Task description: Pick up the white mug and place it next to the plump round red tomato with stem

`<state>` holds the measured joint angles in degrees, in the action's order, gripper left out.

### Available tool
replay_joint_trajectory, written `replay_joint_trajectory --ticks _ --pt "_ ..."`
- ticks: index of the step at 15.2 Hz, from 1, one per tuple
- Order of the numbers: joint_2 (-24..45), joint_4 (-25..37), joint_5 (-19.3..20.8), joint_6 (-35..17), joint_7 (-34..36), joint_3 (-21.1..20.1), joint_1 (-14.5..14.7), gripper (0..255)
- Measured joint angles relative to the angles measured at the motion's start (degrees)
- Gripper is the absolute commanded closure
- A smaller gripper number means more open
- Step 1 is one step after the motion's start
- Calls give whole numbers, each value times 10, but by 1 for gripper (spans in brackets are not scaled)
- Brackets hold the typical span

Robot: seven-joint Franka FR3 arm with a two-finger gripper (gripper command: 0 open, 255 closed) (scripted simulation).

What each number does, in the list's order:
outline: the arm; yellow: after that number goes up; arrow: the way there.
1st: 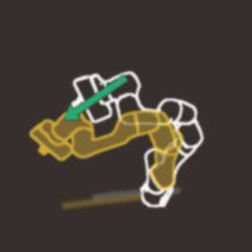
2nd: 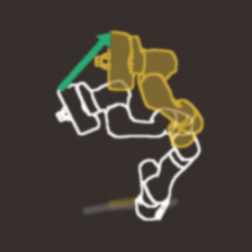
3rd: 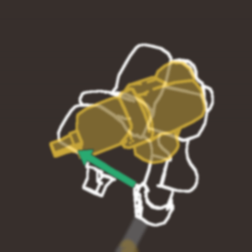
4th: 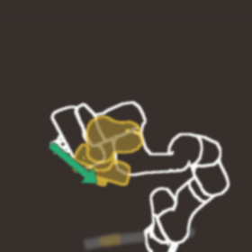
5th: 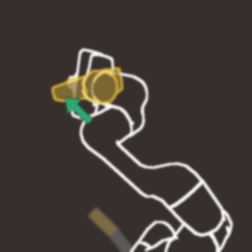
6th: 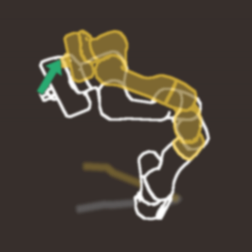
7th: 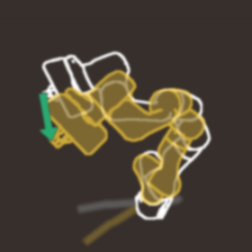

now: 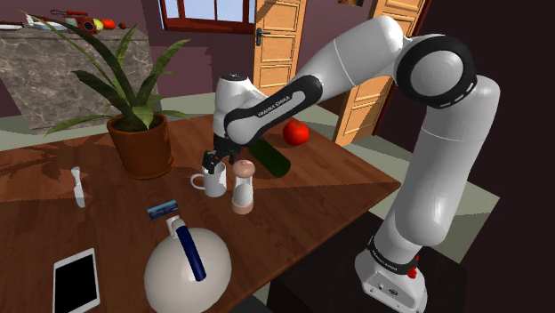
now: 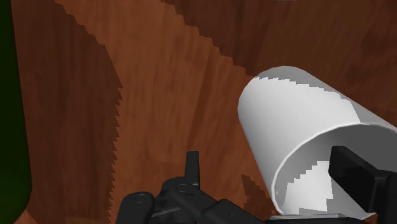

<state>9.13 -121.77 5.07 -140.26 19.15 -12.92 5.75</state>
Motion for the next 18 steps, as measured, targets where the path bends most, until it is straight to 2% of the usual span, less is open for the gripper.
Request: replay_joint_trajectory --ticks 7,8,18 --pt "7 -1 3 -9 2 1 0 0" --pt "7 -1 3 -9 2 1 0 255" --pt "7 -1 3 -9 2 1 0 255"
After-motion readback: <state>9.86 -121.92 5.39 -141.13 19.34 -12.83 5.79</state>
